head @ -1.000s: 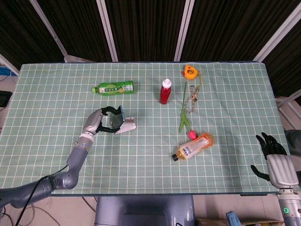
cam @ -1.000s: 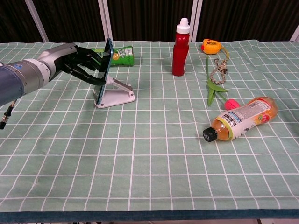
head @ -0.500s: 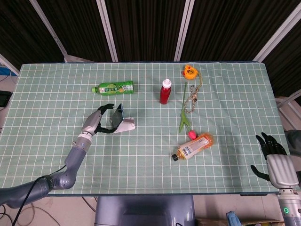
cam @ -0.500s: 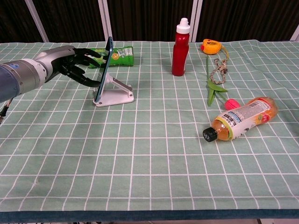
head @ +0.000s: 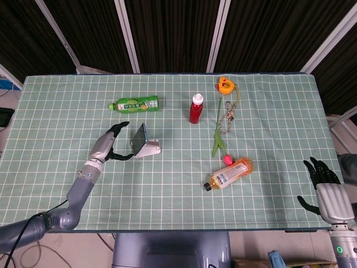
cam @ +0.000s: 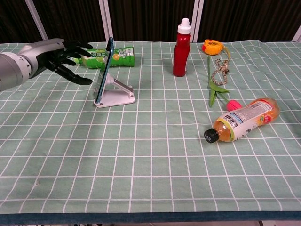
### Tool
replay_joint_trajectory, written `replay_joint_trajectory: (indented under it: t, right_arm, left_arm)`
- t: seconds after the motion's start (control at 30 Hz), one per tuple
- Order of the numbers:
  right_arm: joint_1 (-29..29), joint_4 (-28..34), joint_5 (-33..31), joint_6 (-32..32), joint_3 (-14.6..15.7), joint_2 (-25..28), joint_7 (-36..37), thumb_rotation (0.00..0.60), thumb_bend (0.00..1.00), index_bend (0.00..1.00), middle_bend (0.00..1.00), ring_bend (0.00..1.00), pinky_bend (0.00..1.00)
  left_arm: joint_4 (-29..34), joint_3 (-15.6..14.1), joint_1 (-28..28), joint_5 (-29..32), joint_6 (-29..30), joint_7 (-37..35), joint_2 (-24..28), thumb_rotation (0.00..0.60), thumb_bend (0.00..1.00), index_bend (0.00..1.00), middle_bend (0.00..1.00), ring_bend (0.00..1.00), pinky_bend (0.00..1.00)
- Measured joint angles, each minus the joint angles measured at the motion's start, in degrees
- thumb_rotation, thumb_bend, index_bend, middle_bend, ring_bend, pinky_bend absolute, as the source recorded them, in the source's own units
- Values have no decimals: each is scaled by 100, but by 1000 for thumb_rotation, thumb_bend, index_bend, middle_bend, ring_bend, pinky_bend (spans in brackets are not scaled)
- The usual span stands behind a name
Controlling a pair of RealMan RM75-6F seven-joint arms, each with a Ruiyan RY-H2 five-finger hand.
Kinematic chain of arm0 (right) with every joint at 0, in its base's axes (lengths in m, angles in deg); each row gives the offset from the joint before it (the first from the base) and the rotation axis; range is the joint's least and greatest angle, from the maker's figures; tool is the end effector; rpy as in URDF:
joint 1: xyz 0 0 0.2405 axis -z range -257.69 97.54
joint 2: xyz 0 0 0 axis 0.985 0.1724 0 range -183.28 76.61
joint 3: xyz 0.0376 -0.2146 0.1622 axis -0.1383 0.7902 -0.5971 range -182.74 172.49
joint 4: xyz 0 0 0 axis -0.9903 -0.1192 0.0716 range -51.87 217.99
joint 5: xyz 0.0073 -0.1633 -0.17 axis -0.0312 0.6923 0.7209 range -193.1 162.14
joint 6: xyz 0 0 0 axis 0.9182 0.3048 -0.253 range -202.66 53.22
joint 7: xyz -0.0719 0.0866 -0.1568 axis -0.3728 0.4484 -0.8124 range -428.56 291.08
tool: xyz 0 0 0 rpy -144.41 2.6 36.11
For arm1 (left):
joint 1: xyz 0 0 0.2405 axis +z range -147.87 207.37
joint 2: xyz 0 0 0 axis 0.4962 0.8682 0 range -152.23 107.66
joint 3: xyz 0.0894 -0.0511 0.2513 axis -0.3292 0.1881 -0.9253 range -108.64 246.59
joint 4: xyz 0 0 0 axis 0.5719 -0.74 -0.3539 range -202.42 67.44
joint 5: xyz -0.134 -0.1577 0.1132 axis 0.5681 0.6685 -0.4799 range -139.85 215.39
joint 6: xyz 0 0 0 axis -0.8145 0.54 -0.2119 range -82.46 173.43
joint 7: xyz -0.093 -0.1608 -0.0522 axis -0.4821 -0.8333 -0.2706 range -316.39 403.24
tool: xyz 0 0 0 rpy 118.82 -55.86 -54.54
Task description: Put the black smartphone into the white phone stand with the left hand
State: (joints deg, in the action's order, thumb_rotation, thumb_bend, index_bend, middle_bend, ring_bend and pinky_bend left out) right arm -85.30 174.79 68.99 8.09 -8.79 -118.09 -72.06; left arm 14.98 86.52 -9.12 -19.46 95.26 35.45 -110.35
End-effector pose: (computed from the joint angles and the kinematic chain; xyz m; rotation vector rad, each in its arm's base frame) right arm -0.3406 -0.2389 0.1368 1.3986 -0.8866 0.8428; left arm -0.1776 0.4291 -0.0394 -1.4601 -1.5557 -1.1844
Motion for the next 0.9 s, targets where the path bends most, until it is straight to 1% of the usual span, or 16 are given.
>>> replay_joint_trajectory:
  t: [0.1,0.2,0.33,0.53,0.63,0.73,0.83,0.9]
  right_arm:
    - [3,0,7,8,3,-1,-13,600,324,78,0,0,178]
    - [6,-3,14,16,5,-2,-21,600,324,79,0,0,178]
    - [14,-6,28,31,12,-1,-18,600,324,79,0,0,178]
    - [23,-18,47,50,19,-4,-12,600,324,79,0,0,178]
    - [29,-23,61,63,23,-4,-8,600,324,79,0,0,178]
    - [38,-28,74,82,27,-7,-6,600,325,79,0,0,178]
    - [41,-29,76,91,26,-13,-24,600,324,79,0,0,178]
    - [43,-26,71,95,23,-18,-35,600,325,79,0,0,178]
  left_arm:
    - [288,-133,173,-319,254,76,311,600,151,54,61,0,50]
    - [596,-335,389,-797,641,268,711,600,151,50,61,0,41]
    - [1055,-713,746,-1385,1186,770,1403,600,151,32,58,0,13]
    - [1675,-1344,1421,-1884,1936,1652,2271,600,151,28,31,0,0]
    - [1847,-1613,1839,-2071,2400,1832,2487,600,151,22,20,0,0]
    - [1868,-1908,2337,-2262,2931,1862,2651,600,151,14,15,0,0]
    - [1770,-2137,2752,-2466,3332,1692,2740,600,151,13,15,0,0]
    - [1669,-2224,2900,-2563,3470,1520,2774,600,150,12,15,0,0]
